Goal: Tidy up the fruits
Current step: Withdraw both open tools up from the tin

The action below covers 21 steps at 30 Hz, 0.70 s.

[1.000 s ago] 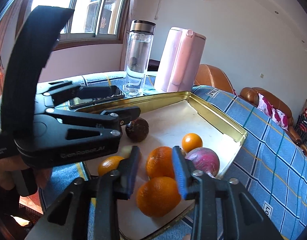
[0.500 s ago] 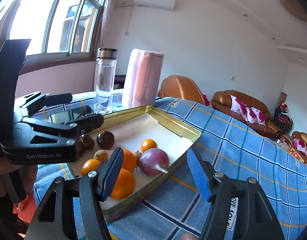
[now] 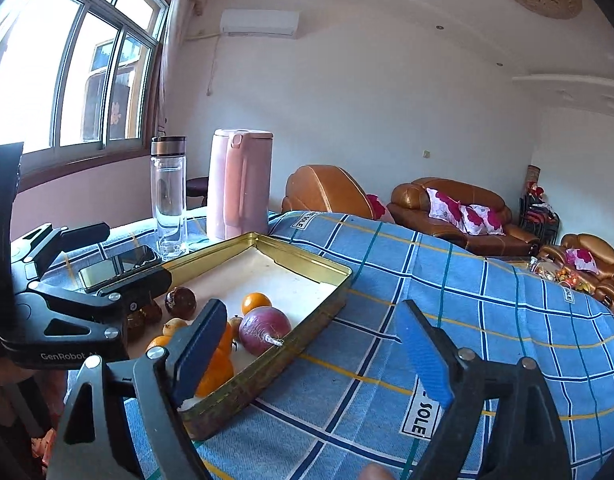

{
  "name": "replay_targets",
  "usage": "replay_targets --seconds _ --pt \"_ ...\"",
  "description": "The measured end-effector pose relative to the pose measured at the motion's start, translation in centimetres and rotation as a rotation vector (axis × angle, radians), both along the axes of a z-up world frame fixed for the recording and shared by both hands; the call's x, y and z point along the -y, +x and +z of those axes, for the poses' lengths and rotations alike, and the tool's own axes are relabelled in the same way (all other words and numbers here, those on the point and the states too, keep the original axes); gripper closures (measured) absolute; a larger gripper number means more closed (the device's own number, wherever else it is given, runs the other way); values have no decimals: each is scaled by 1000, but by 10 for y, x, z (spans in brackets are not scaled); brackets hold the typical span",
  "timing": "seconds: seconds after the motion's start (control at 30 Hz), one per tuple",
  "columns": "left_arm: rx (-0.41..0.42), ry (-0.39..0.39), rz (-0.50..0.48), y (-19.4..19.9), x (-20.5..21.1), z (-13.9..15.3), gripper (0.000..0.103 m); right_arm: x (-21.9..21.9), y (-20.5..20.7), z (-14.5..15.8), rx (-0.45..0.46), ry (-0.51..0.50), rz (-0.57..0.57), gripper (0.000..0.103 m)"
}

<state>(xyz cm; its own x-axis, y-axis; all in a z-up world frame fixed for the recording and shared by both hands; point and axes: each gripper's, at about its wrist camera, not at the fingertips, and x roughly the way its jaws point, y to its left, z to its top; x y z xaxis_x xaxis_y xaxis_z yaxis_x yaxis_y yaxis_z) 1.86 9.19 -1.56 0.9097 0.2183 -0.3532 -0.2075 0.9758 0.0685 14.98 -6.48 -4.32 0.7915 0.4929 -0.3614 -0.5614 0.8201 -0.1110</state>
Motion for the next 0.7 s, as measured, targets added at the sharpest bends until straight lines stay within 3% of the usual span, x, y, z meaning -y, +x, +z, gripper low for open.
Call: replay_targets --seconds 0.7 --pt "-9 17 -3 0 6 -2 0 6 -4 -2 8 9 -12 13"
